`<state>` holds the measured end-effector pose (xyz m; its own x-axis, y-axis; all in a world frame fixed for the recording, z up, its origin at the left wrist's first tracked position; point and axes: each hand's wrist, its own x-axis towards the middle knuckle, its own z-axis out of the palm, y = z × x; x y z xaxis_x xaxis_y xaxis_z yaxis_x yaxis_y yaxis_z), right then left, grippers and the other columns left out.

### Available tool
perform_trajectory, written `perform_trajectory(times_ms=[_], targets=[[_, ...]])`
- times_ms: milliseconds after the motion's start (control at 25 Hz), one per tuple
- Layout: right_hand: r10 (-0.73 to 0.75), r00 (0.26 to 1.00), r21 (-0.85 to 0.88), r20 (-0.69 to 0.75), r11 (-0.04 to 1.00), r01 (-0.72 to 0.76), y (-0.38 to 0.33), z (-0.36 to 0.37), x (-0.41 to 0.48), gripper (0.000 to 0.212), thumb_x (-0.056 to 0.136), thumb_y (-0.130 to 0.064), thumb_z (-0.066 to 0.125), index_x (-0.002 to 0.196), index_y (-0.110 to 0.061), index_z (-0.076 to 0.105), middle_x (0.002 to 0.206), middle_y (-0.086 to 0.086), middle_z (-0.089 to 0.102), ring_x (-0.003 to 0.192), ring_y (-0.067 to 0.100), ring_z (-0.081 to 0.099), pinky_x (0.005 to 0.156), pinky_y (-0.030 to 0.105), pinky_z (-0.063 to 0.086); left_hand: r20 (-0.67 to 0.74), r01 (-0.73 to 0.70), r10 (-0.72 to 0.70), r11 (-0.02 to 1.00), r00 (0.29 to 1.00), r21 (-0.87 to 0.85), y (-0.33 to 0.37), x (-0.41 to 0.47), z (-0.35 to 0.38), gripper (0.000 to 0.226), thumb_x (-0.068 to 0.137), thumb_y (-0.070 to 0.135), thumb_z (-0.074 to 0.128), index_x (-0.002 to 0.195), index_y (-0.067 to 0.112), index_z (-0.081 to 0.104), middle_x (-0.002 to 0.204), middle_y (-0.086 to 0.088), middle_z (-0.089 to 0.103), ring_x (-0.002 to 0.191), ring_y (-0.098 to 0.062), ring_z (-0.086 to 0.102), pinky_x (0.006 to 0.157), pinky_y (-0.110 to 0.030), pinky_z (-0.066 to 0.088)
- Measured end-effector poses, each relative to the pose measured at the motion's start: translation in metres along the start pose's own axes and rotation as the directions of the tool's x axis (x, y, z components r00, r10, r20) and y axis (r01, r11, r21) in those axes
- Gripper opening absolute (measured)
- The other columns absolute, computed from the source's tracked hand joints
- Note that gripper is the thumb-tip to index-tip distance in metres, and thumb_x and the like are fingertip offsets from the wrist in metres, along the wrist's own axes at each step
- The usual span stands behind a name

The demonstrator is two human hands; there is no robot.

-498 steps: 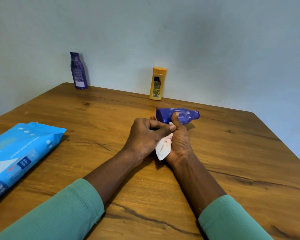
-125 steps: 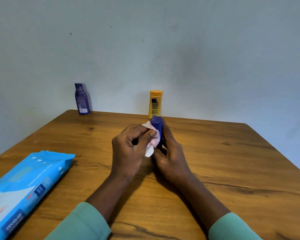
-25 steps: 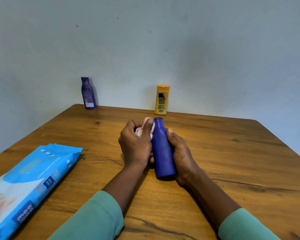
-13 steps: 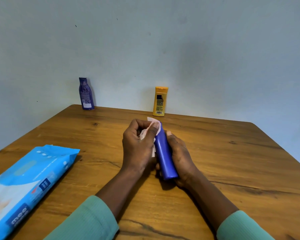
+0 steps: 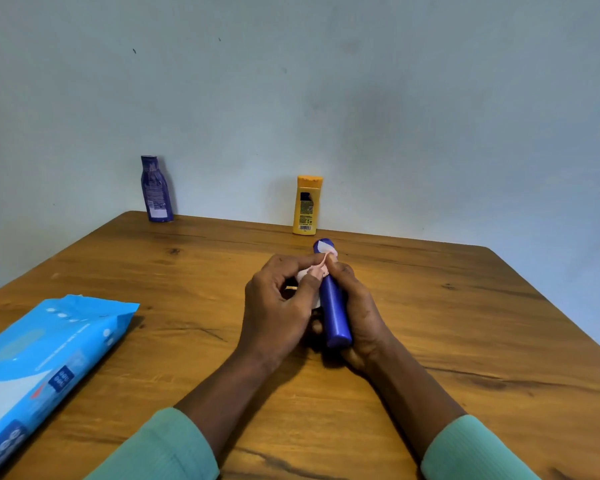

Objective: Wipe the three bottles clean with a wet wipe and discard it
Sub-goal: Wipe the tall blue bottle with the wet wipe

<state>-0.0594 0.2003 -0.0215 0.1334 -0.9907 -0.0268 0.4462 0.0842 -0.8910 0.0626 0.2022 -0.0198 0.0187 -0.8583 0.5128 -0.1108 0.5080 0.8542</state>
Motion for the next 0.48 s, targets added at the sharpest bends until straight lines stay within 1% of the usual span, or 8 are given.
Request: perform_trajectory(times_ms=[40, 80, 160, 240, 280, 360, 440, 480], targets=[[-0.020, 1.000, -0.003, 0.016, 1.000, 0.020, -0.001, -0.001, 0.000, 0.062, 0.094, -0.055, 0.066, 0.139, -0.014, 0.053, 0.123, 0.023, 0.070, 0.096, 0.040, 0.068, 0.075, 0.045, 0.055, 0.003, -0.014, 0.014, 0.999, 1.000, 0.032, -0.003, 0.003, 0.000, 0.020, 0.098, 0.021, 0.072, 0.114, 0.030, 0.080, 0.111, 0.012, 0.074, 0.104, -0.010, 0.070, 0.087, -0.041, 0.062], [-0.037, 0.999, -0.032, 0.031, 0.999, 0.038, -0.001, -0.002, 0.000, 0.054, 0.098, -0.053, 0.061, 0.137, -0.015, 0.057, 0.126, 0.024, 0.069, 0.102, 0.041, 0.066, 0.082, 0.048, 0.054, -0.014, -0.014, 0.015, 0.998, 1.000, 0.055, -0.007, 0.008, -0.002, 0.021, 0.097, 0.020, 0.073, 0.115, 0.030, 0.080, 0.111, 0.012, 0.074, 0.104, -0.010, 0.070, 0.087, -0.041, 0.062], [-0.034, 0.997, -0.123, 0.066, 0.992, 0.042, -0.003, 0.001, -0.003, 0.049, 0.101, -0.053, 0.052, 0.136, -0.018, 0.059, 0.116, 0.021, 0.071, 0.086, 0.031, 0.067, 0.073, 0.041, 0.055, -0.077, 0.007, -0.002, 0.998, 0.997, 0.069, -0.010, 0.015, -0.007, 0.023, 0.095, 0.019, 0.074, 0.116, 0.028, 0.079, 0.114, 0.010, 0.075, 0.105, -0.007, 0.070, 0.088, -0.036, 0.062], [-0.003, 0.997, -0.138, 0.081, 0.990, 0.014, -0.003, 0.001, -0.006, 0.048, 0.102, -0.051, 0.050, 0.137, -0.019, 0.057, 0.103, 0.015, 0.071, 0.074, 0.021, 0.065, 0.064, 0.034, 0.053, -0.109, -0.030, 0.043, 0.993, 0.993, 0.118, -0.009, 0.015, -0.010, 0.023, 0.095, 0.022, 0.074, 0.118, 0.026, 0.079, 0.112, 0.009, 0.076, 0.103, -0.005, 0.070, 0.084, -0.028, 0.061], [0.009, 0.997, -0.095, 0.072, 0.995, -0.002, -0.004, 0.001, -0.007, 0.045, 0.103, -0.047, 0.049, 0.137, -0.018, 0.058, 0.103, 0.013, 0.071, 0.075, 0.020, 0.066, 0.066, 0.034, 0.054, -0.094, -0.078, 0.095, 0.983, 0.991, 0.168, -0.008, 0.013, -0.010, 0.022, 0.096, 0.025, 0.074, 0.117, 0.025, 0.079, 0.108, 0.008, 0.075, 0.099, -0.006, 0.070, 0.080, -0.025, 0.060], [0.037, 0.999, 0.087, 0.032, 0.995, -0.039, -0.005, -0.001, -0.009, 0.045, 0.105, -0.041, 0.050, 0.138, -0.012, 0.060, 0.110, 0.016, 0.072, 0.090, 0.025, 0.070, 0.078, 0.039, 0.057, 0.028, -0.179, 0.177, 0.960, 0.984, 0.217, -0.006, 0.004, -0.003, 0.023, 0.099, 0.029, 0.071, 0.119, 0.022, 0.078, 0.101, 0.006, 0.071, 0.093, -0.010, 0.068, 0.074, -0.023, 0.057], [0.053, 0.999, 0.226, 0.011, 0.973, -0.054, -0.006, -0.006, -0.007, 0.049, 0.104, -0.042, 0.051, 0.138, -0.007, 0.061, 0.113, 0.019, 0.072, 0.099, 0.028, 0.070, 0.093, 0.045, 0.056, 0.179, -0.270, 0.232, 0.935, 0.956, 0.230, -0.006, -0.001, 0.005, 0.027, 0.101, 0.025, 0.068, 0.127, 0.022, 0.075, 0.102, 0.004, 0.065, 0.094, -0.011, 0.066, 0.077, -0.023, 0.057], [0.051, 0.999, 0.245, 0.004, 0.968, -0.051, -0.007, -0.008, -0.006, 0.051, 0.104, -0.044, 0.052, 0.137, -0.006, 0.061, 0.112, 0.019, 0.072, 0.101, 0.029, 0.069, 0.096, 0.046, 0.054, 0.200, -0.305, 0.259, 0.917, 0.945, 0.255, -0.007, 0.001, 0.005, 0.029, 0.100, 0.021, 0.069, 0.129, 0.022, 0.074, 0.103, 0.004, 0.064, 0.094, -0.011, 0.065, 0.078, -0.021, 0.057]])
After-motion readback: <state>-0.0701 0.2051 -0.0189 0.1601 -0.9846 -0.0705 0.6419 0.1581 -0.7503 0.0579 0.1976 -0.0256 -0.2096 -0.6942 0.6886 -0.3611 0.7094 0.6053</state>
